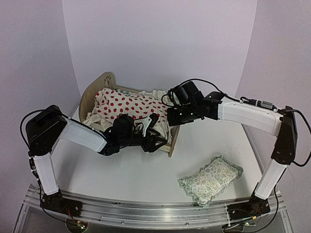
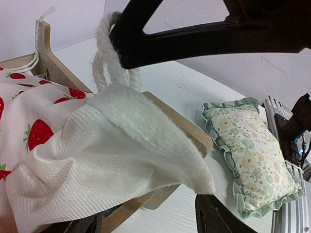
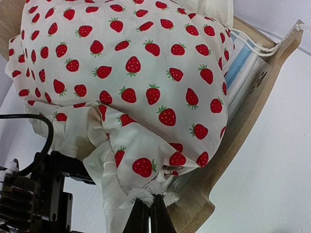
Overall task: Set up the pet bed
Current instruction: Cross the right ropes of the mattress at the bed frame base.
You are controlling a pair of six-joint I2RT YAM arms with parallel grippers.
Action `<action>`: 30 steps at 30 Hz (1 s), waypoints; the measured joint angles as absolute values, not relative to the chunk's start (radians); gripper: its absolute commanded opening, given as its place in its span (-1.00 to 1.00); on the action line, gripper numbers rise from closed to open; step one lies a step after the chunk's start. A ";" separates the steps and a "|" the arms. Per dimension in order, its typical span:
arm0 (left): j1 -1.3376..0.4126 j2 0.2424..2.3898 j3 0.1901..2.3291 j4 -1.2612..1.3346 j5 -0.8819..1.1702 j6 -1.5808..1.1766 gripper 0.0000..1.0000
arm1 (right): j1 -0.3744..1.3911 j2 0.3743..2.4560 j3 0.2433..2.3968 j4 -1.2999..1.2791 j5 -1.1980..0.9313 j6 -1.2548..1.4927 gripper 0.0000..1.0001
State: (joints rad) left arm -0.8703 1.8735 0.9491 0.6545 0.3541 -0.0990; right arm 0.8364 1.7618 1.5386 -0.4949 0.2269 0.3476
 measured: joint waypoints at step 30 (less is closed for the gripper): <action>-0.870 2.028 1.085 0.823 0.286 -0.099 -1.00 | 0.836 1.759 1.535 -0.496 0.209 0.368 -1.00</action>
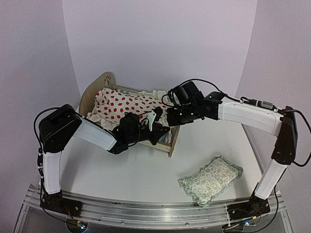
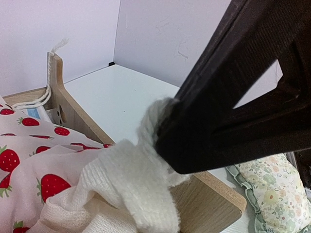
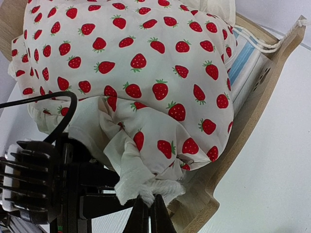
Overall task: Set up the pet bed
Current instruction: Cross the right ropes of the mattress at the bed frame base.
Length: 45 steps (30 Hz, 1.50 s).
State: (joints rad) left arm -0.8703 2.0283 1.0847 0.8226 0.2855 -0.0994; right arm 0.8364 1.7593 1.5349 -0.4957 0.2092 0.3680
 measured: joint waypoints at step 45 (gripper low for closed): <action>-0.870 1.941 1.006 0.644 0.273 -0.088 0.19 | 0.836 1.716 1.361 -0.557 0.002 0.551 -1.00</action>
